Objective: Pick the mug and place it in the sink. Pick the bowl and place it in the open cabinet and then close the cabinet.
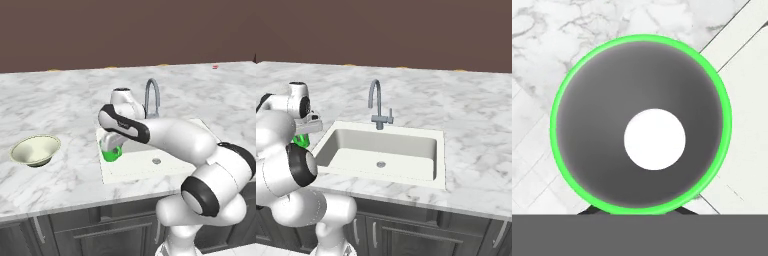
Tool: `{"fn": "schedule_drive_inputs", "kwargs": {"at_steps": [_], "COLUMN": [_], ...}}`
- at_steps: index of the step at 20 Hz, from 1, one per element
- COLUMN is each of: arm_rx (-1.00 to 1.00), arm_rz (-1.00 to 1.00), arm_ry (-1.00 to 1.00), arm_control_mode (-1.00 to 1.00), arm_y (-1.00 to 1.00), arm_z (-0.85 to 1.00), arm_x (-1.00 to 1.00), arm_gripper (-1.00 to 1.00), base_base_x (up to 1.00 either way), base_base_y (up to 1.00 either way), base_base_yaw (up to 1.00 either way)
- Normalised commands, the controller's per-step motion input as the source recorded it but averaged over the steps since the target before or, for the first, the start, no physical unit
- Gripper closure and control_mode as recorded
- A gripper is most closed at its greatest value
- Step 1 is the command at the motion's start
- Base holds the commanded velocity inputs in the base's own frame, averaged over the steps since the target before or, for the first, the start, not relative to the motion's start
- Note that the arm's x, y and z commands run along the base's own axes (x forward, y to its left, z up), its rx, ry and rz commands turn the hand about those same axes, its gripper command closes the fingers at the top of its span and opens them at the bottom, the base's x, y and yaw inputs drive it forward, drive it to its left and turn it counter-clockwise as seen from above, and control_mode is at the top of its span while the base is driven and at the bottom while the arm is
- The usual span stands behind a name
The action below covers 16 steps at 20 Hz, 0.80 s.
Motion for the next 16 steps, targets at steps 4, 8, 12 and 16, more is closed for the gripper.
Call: {"fn": "schedule_drive_inputs", "kwargs": {"at_steps": [4, 8, 12, 16], "arm_rx": [0.0, 0.0, 0.0, 0.0], "arm_rz": [0.2, 0.21, 0.2, 0.17], "arm_ry": [0.12, 0.06, 0.01, 0.0], "arm_control_mode": [-1.0, -1.0, -1.0, -1.0], "arm_y": [-0.37, -0.54, -0.47, -0.51], "arm_z": [0.08, 0.0, 0.0, 0.0], "arm_x": [0.0, 0.0, 0.0, 0.0], "arm_gripper": [1.0, 1.0, 1.0, 1.0], "base_base_x": [0.0, 0.0, 0.0, 0.0], "base_base_y": [0.0, 0.0, 0.0, 0.0], "base_base_yaw": [0.0, 0.0, 0.0, 0.0]}}
